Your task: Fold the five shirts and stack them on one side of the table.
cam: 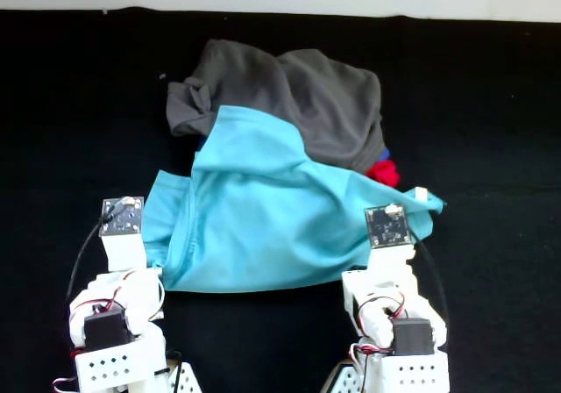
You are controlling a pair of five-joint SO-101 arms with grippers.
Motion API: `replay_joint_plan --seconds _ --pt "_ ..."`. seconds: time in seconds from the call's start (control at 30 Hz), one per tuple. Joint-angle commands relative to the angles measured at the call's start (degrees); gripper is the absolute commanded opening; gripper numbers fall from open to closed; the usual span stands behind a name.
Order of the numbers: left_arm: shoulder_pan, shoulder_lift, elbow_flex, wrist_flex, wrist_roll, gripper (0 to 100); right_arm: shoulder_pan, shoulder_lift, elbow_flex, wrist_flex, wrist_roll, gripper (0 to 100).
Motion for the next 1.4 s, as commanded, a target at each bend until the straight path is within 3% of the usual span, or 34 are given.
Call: replay_joint_plan --seconds 0.0,0.67,0.73,0.93,1.03,1.2,1.37 --pt "0.5 0.1 0.8 1.1 -0.4 1 -0.3 -0.2 7.6 0.3 -0.4 0.5" --pt "0.6 0.1 0.8 1.0 -0.4 1 -0.3 -0.2 7.6 0.3 -0.4 0.5" --pt "3.0 0.1 0.8 -2.3 -0.6 1 -0.3 -0.2 7.6 0.3 -0.4 0.5" --pt "14.3 0.6 0.8 -21.9 -0.7 1 -0.3 -0.2 7.6 0.3 -0.4 0.5" --pt "18.2 0.7 0.8 -28.2 -0.7 7 -0.3 -0.2 7.6 0.3 -0.4 0.5" --pt "16.4 0.2 -0.7 -28.4 -0.4 23 -0.3 -0.2 7.6 0.3 -0.4 0.5" --pt "14.1 0.8 -11.3 -28.4 -0.4 21 -0.3 -0.2 7.6 0.3 -0.4 0.5"
